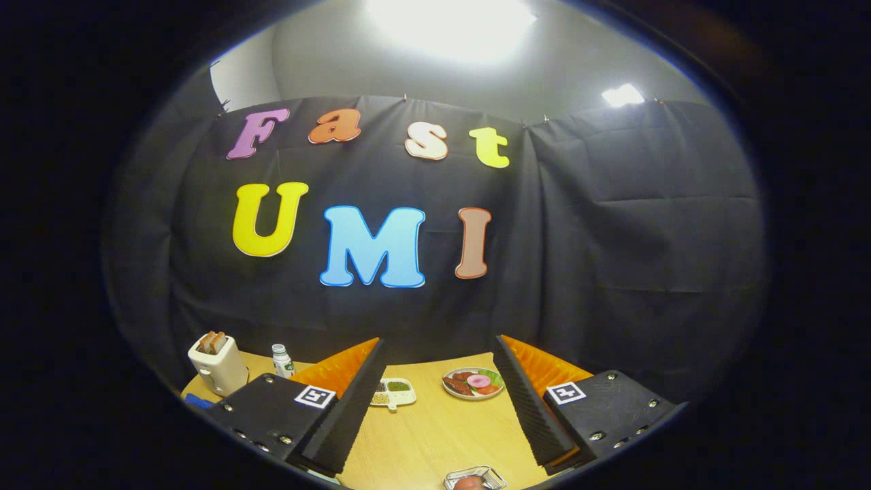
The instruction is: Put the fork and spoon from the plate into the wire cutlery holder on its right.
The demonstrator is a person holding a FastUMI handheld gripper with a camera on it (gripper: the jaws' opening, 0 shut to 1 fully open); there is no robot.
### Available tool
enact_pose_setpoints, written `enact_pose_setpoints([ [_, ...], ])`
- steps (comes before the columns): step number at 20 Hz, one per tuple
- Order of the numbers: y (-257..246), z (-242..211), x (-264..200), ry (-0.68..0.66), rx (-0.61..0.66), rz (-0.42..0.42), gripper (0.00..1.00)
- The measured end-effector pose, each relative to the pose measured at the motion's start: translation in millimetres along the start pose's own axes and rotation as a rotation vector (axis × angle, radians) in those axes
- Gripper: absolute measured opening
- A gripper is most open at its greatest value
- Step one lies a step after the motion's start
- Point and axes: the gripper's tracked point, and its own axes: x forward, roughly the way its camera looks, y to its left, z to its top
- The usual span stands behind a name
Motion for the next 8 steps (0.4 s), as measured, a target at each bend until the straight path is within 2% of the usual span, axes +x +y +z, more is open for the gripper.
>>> enact_pose_setpoints([
  [8,10.1,3.1,-2.9,0.012,0.011,0.038,0.97],
])
